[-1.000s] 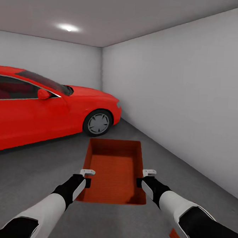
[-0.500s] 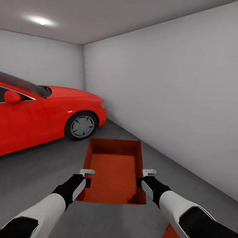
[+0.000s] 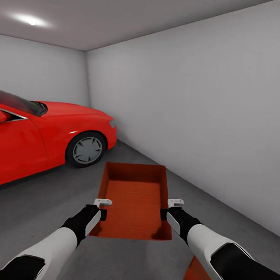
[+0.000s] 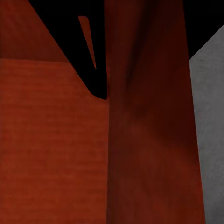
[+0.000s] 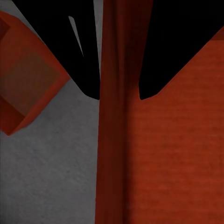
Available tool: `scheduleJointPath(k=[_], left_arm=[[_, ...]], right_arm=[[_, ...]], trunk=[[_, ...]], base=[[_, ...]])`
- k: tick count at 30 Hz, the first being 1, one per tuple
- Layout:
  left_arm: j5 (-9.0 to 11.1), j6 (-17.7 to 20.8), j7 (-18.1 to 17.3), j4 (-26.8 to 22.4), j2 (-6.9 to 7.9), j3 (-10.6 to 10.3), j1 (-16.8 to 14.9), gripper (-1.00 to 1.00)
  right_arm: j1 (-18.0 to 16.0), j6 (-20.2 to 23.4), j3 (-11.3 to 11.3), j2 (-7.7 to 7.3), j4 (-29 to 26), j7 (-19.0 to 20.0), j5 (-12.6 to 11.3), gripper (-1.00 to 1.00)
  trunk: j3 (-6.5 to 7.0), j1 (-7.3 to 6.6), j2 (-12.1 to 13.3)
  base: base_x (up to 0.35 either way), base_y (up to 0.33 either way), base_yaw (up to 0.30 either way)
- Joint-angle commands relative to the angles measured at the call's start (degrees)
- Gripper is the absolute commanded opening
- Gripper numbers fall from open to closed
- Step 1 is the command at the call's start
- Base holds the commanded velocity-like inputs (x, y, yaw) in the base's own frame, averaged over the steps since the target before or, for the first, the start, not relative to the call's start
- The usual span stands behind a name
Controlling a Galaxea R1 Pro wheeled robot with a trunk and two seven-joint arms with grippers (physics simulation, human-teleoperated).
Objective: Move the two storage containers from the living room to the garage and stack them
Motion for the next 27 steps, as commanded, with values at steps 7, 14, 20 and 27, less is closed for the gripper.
scheduleJointPath(k=[7, 14, 20, 27], left_arm=[[1.1, 0.0, 0.6, -0.2, 0.60, -1.8, 0.0, -1.00], [1.0, 0.0, 0.6, -0.2, 0.60, -1.8, 0.0, -1.00], [1.0, 0.0, 0.6, -0.2, 0.60, -1.9, 0.0, -1.00], [1.0, 0.0, 0.6, -0.2, 0.60, -1.9, 0.0, -1.00]], right_arm=[[-0.1, 0.2, 1.5, -0.04, -0.1, 0.1, -2.6, -1.00], [-0.1, 0.2, 1.5, -0.05, -0.1, 0.1, -2.7, -1.00], [-0.1, 0.2, 1.5, -0.12, -0.1, 0.1, -2.6, -1.00], [-0.1, 0.2, 1.5, -0.13, 0.0, 0.1, -2.7, -1.00]], trunk=[[-0.13, 0.04, -0.1], [-0.13, 0.04, -0.1], [-0.13, 0.04, -0.1], [-0.13, 0.04, -0.1]], base=[[0.000, 0.000, -0.145], [0.000, 0.000, -0.238], [0.000, 0.000, -0.241], [0.000, 0.000, -0.241]])
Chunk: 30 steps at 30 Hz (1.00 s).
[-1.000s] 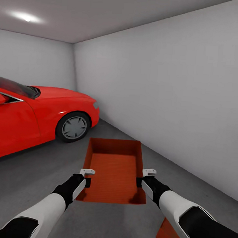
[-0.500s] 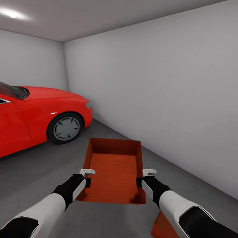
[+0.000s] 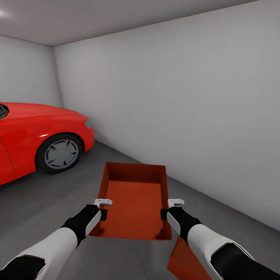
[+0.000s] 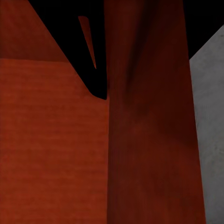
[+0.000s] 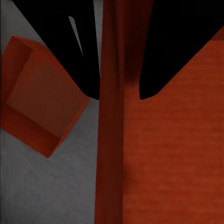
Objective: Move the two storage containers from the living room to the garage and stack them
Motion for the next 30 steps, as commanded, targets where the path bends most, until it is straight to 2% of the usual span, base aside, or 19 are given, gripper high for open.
scheduleJointPath(k=[1, 30], left_arm=[[1.3, 0.1, 0.6, -0.2, 0.70, -2.1, 0.0, -1.00], [1.3, 0.2, 0.6, -0.2, 0.63, -2.0, 0.0, -1.00]], right_arm=[[-0.1, 0.2, 1.7, -0.05, 0.0, 0.0, -3.0, -1.00], [-0.1, 0.2, 1.7, 0.05, 0.0, 0.0, -3.0, -1.00]], trunk=[[-0.13, 0.04, -0.1], [-0.13, 0.04, -0.1]], base=[[0.000, 0.000, -0.242], [0.000, 0.000, -0.242]])
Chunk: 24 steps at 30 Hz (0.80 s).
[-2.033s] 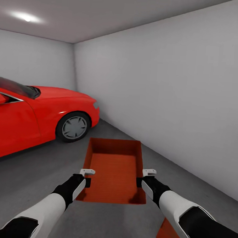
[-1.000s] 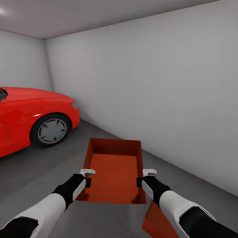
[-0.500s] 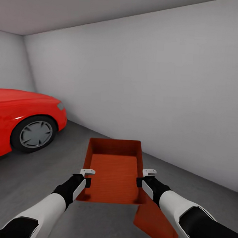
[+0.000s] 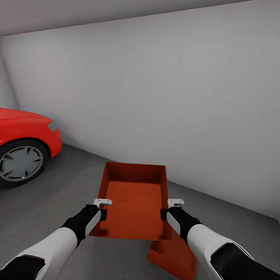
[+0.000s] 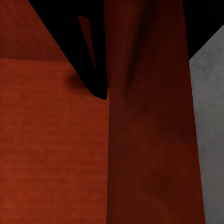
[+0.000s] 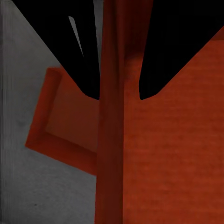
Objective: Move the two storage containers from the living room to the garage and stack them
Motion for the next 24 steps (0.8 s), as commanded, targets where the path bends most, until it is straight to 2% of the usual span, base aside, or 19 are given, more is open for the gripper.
scheduleJointPath(k=[1, 10, 24], left_arm=[[1.0, 0.1, 0.6, -0.2, 0.54, -1.9, 0.0, -1.00], [1.0, 0.2, 0.6, -0.2, 0.48, -1.9, 0.0, -1.00], [1.0, 0.3, 0.7, -0.2, 0.45, -1.9, 0.0, -1.00]], right_arm=[[-0.1, 0.2, 1.7, -0.03, 0.0, 0.1, -2.8, -1.00], [-0.1, 0.2, 1.7, -0.03, 0.0, 0.1, -2.8, -1.00], [-0.1, 0.2, 1.7, 0.06, 0.0, 0.1, -2.9, -1.00]], trunk=[[-0.13, 0.04, -0.1], [-0.13, 0.04, -0.1], [-0.13, 0.04, -0.1]], base=[[0.000, 0.000, -0.242], [0.037, 0.000, -0.242], [0.309, 0.000, -0.242]])
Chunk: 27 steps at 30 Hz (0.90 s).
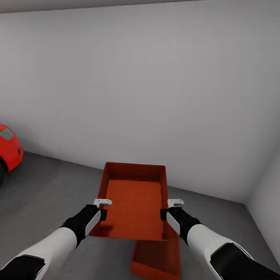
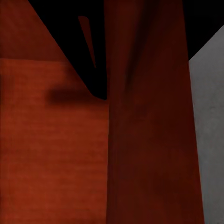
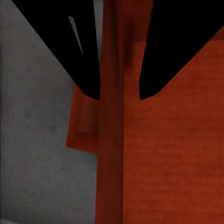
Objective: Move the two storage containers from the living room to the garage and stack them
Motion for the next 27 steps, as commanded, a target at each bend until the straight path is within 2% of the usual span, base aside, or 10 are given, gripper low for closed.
scheduleJointPath(k=[1, 12, 16, 27], left_arm=[[0.6, 0.2, 0.6, -0.2, 0.34, -1.7, 0.0, -1.00], [0.6, 0.2, 0.6, -0.2, 0.34, -1.6, 0.0, -1.00], [0.6, 0.2, 0.6, -0.2, 0.34, -1.6, 0.0, -1.00], [0.6, -0.2, 0.5, -0.3, 0.34, -1.6, 0.0, -1.00]], right_arm=[[-0.1, 0.1, 1.5, -0.02, 0.0, 0.3, -2.6, -1.00], [-0.1, 0.1, 1.5, -0.02, -0.1, 0.3, -2.7, -1.00], [-0.1, 0.1, 1.5, -0.02, 0.0, 0.3, -2.7, -1.00], [-0.1, 0.1, 1.4, -0.11, -0.1, 0.3, -2.7, -1.00]], trunk=[[-0.13, 0.07, -0.1], [-0.13, 0.07, -0.1], [-0.13, 0.07, -0.1], [-0.13, 0.07, -0.1]], base=[[0.322, 0.000, -0.242], [0.322, 0.000, -0.239], [0.299, 0.000, -0.079], [0.043, 0.000, -0.066]])
